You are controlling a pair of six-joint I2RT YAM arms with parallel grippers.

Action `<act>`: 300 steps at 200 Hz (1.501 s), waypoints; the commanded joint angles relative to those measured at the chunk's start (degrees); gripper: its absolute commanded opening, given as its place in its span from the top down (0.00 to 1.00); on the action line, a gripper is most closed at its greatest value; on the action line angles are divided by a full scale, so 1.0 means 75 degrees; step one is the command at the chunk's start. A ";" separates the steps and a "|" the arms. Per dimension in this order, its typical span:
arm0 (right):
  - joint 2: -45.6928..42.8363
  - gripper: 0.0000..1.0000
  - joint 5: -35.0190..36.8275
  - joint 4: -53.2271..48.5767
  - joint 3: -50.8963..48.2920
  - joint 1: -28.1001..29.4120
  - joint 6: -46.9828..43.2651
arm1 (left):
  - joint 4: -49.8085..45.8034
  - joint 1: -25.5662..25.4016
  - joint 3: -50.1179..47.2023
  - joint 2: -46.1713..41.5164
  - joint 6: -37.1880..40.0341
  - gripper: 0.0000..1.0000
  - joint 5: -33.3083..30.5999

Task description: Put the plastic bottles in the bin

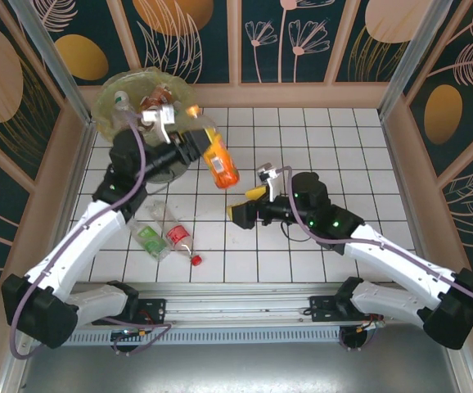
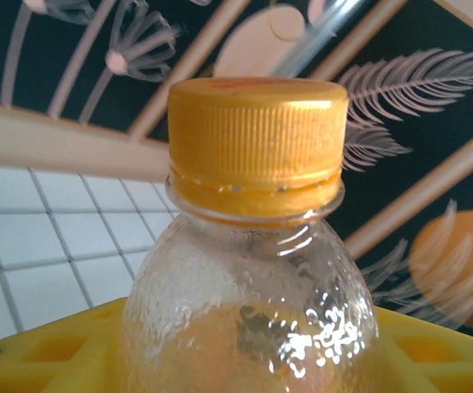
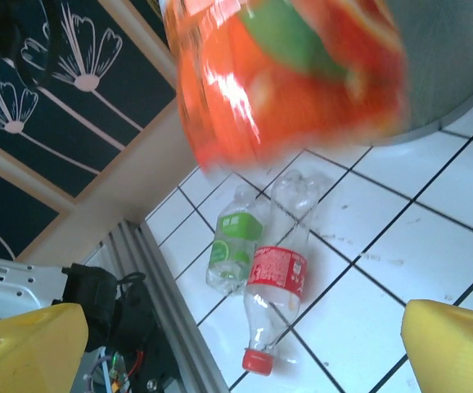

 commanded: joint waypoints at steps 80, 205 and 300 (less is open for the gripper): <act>-0.0661 0.01 0.0678 -0.0266 0.0023 -0.0208 -0.0335 | -0.4214 0.1408 0.5192 0.2353 0.3031 0.41 -0.3278; -0.0978 0.02 0.0728 -0.0361 -0.0206 -0.0385 -0.0253 | -0.6262 0.1587 0.8421 0.5089 0.5187 0.42 -0.5914; -0.0909 0.02 0.0725 -0.0332 -0.0308 -0.0485 -0.0171 | -0.7457 0.1587 0.9617 0.6316 0.5449 0.42 -0.7385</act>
